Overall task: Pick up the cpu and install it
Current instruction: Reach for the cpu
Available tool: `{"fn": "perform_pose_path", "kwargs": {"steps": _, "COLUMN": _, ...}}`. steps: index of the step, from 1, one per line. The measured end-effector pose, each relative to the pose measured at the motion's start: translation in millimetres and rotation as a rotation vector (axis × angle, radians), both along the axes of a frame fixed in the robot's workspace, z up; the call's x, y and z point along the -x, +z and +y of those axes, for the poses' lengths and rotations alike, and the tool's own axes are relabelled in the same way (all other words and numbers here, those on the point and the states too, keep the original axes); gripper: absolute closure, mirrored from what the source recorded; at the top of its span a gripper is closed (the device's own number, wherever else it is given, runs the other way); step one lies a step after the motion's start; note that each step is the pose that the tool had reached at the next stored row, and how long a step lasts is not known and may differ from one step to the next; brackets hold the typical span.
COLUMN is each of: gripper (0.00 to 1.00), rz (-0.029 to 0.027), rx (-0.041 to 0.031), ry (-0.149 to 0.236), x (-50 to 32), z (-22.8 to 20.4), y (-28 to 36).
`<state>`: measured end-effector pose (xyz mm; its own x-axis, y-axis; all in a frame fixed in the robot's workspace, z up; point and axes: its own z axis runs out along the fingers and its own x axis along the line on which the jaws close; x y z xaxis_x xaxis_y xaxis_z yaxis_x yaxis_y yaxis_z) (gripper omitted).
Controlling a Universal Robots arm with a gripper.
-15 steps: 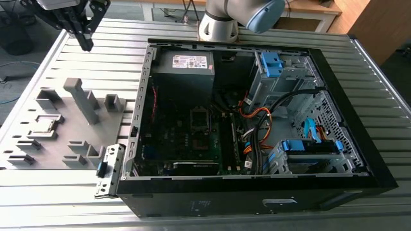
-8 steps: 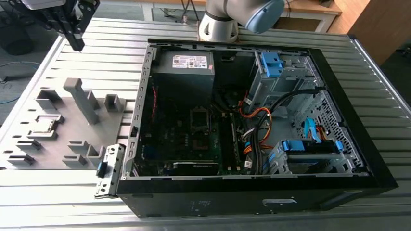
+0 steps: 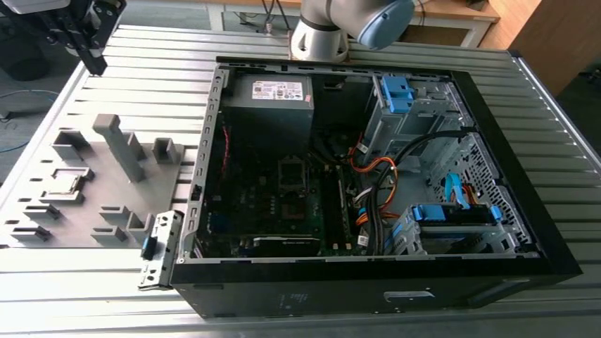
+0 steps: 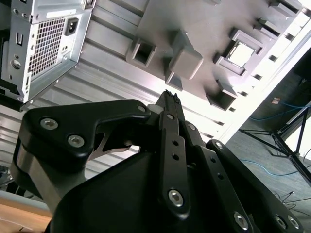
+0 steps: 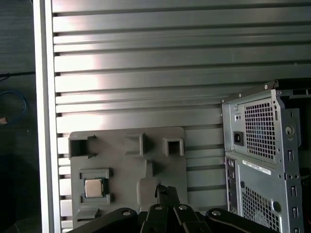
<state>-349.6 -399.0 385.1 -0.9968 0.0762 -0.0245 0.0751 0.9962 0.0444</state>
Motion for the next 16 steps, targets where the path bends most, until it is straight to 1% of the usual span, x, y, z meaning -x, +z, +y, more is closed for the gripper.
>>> {"fn": "perform_pose_path", "kwargs": {"steps": 5, "gripper": 0.89, "rz": 0.0001, "rx": 0.0001, "ry": 0.0, "x": 11.3, "z": 0.0, "y": -0.7}}
{"fn": "perform_pose_path", "kwargs": {"steps": 10, "gripper": 0.89, "rz": 0.0, "rx": 0.0, "ry": 0.0, "x": 21.0, "z": 0.0, "y": -2.3}}
{"fn": "perform_pose_path", "kwargs": {"steps": 16, "gripper": 0.89, "rz": 0.0001, "rx": 0.0, "ry": 0.0, "x": 22.1, "z": 0.0, "y": -2.4}}
